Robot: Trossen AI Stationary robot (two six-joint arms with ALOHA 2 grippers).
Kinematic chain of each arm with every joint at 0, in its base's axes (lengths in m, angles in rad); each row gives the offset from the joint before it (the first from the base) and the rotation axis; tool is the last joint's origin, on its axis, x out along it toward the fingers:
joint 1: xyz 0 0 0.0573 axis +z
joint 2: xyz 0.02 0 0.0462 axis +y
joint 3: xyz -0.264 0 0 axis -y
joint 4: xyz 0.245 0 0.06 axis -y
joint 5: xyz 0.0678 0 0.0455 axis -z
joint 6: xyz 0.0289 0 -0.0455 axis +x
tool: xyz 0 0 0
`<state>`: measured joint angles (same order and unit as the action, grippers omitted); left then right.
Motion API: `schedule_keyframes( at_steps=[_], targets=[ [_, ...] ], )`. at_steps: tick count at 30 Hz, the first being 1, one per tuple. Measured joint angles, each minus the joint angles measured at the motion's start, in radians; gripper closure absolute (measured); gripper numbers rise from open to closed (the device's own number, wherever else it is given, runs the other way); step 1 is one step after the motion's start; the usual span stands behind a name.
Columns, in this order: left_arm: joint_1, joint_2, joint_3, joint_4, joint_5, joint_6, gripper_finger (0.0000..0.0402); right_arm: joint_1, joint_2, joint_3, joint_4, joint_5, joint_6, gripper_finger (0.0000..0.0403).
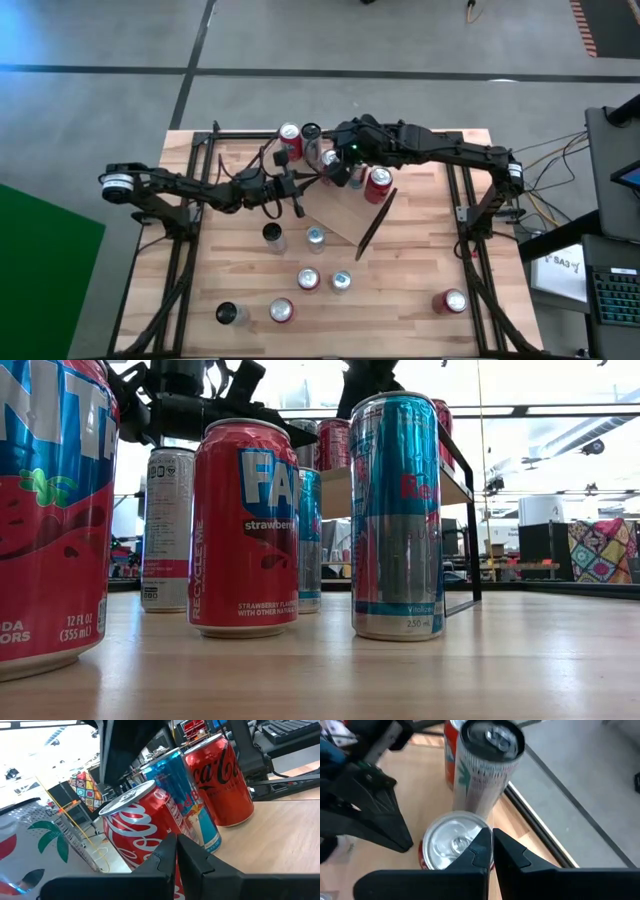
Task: Place canned beverage on shelf
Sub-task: Put the red/white soda can on the shelf
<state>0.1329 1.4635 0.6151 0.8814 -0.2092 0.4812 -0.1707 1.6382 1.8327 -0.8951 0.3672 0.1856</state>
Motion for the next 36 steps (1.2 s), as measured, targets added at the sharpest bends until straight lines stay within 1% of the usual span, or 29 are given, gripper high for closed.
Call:
schedule_keyframes(
  at_steps=[3, 10, 19, 24, 36],
  targets=[
    [0.000, -0.005, 0.000, -0.010, -0.002, 0.000, 0.0402, 0.000, 0.000, 0.039, -0.029, -0.001, 0.020, 0.0394],
    [0.000, -0.011, 0.000, -0.022, -0.026, 0.005, 0.0402, 0.000, 0.000, 0.120, -0.194, 0.000, 0.103, 0.0394],
    [0.000, -0.015, 0.000, -0.025, -0.027, 0.005, 0.0402, -0.006, 0.015, 0.125, -0.192, -0.001, 0.188, 0.0394],
    [0.000, -0.013, 0.000, -0.021, -0.027, 0.005, 0.0402, 0.020, 0.045, 0.123, -0.184, -0.011, 0.198, 0.0394],
    [0.000, -0.003, 0.000, -0.008, -0.016, -0.005, 0.0402, 0.018, 0.052, 0.123, -0.172, 0.000, 0.200, 0.0394]
  ],
)
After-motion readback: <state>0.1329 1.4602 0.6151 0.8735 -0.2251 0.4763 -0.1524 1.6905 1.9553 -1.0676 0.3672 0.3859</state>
